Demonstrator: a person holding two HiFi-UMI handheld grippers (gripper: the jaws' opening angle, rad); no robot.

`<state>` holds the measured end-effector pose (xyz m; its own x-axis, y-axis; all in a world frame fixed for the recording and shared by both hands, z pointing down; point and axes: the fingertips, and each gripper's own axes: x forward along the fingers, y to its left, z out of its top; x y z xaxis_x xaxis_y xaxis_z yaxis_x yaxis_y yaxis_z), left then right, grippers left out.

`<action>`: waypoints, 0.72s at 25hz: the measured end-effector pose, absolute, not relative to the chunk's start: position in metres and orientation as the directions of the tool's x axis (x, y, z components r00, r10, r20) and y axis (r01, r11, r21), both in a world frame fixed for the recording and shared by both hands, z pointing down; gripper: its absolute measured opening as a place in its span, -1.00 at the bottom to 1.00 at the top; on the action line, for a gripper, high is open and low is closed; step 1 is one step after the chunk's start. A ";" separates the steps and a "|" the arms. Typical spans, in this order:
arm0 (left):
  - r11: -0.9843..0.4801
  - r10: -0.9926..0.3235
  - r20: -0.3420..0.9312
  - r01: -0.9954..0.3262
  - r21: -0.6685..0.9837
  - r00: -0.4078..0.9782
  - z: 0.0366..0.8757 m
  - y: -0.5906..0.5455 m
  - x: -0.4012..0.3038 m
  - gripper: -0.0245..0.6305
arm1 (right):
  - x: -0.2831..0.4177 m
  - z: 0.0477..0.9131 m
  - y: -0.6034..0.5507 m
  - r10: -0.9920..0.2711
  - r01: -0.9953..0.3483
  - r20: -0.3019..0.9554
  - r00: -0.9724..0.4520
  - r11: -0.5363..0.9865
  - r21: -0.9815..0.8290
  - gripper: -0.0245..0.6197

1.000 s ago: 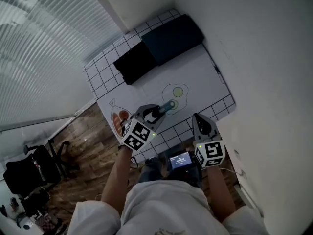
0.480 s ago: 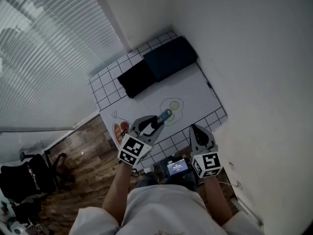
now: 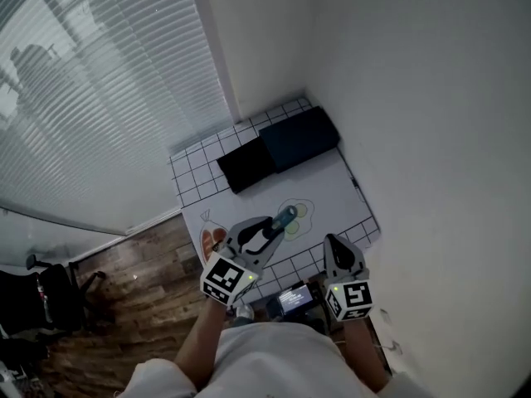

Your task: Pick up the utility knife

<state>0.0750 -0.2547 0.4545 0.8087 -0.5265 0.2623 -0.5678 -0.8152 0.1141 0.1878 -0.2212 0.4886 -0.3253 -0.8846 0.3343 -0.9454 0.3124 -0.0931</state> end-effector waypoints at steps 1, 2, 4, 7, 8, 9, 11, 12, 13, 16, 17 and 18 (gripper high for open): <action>-0.815 -0.533 0.249 -0.570 0.105 0.808 0.448 -0.254 0.074 -0.49 | 0.188 0.485 -0.220 -0.886 -0.945 0.329 -0.325 0.314 -0.088 -0.90; -0.814 -0.539 0.239 -0.572 0.098 0.808 0.442 -0.254 0.073 -0.49 | 0.189 0.481 -0.218 -0.889 -0.946 0.325 -0.323 0.313 -0.084 -0.90; -0.811 -0.549 0.220 -0.578 0.092 0.806 0.432 -0.251 0.069 -0.49 | 0.190 0.478 -0.213 -0.894 -0.949 0.318 -0.315 0.305 -0.083 -0.90; -0.802 -0.568 0.194 -0.591 0.085 0.800 0.423 -0.248 0.065 -0.49 | 0.188 0.472 -0.214 -0.901 -0.949 0.300 -0.314 0.305 -0.076 -0.90; -0.801 -0.573 0.185 -0.593 0.081 0.799 0.420 -0.249 0.064 -0.49 | 0.187 0.468 -0.217 -0.903 -0.948 0.290 -0.317 0.310 -0.070 -0.90; -0.802 -0.574 0.177 -0.593 0.077 0.799 0.416 -0.249 0.064 -0.49 | 0.185 0.463 -0.220 -0.906 -0.947 0.277 -0.320 0.314 -0.066 -0.90; -0.807 -0.570 0.164 -0.586 0.070 0.805 0.405 -0.247 0.065 -0.49 | 0.181 0.451 -0.225 -0.911 -0.946 0.252 -0.325 0.319 -0.065 -0.90; -0.810 -0.568 0.159 -0.583 0.065 0.807 0.401 -0.246 0.065 -0.49 | 0.179 0.445 -0.227 -0.915 -0.945 0.240 -0.326 0.319 -0.067 -0.90; -0.812 -0.568 0.153 -0.581 0.059 0.809 0.397 -0.245 0.066 -0.49 | 0.178 0.440 -0.228 -0.918 -0.945 0.228 -0.326 0.319 -0.068 -0.90; -0.810 -0.576 0.125 -0.585 0.041 0.808 0.389 -0.239 0.067 -0.49 | 0.176 0.429 -0.229 -0.923 -0.945 0.203 -0.327 0.325 -0.044 -0.90; -0.808 -0.582 0.111 -0.588 0.036 0.806 0.386 -0.237 0.067 -0.49 | 0.176 0.427 -0.228 -0.923 -0.944 0.199 -0.328 0.328 -0.036 -0.90; -0.805 -0.587 0.100 -0.592 0.032 0.803 0.384 -0.236 0.066 -0.49 | 0.175 0.425 -0.227 -0.924 -0.943 0.194 -0.330 0.331 -0.032 -0.90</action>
<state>0.0657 -0.2362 0.3838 0.8034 -0.5870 0.0999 -0.5922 -0.8052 0.0316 0.1746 -0.2270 0.4253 -0.3304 -0.9237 0.1942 -0.9432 0.3306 -0.0323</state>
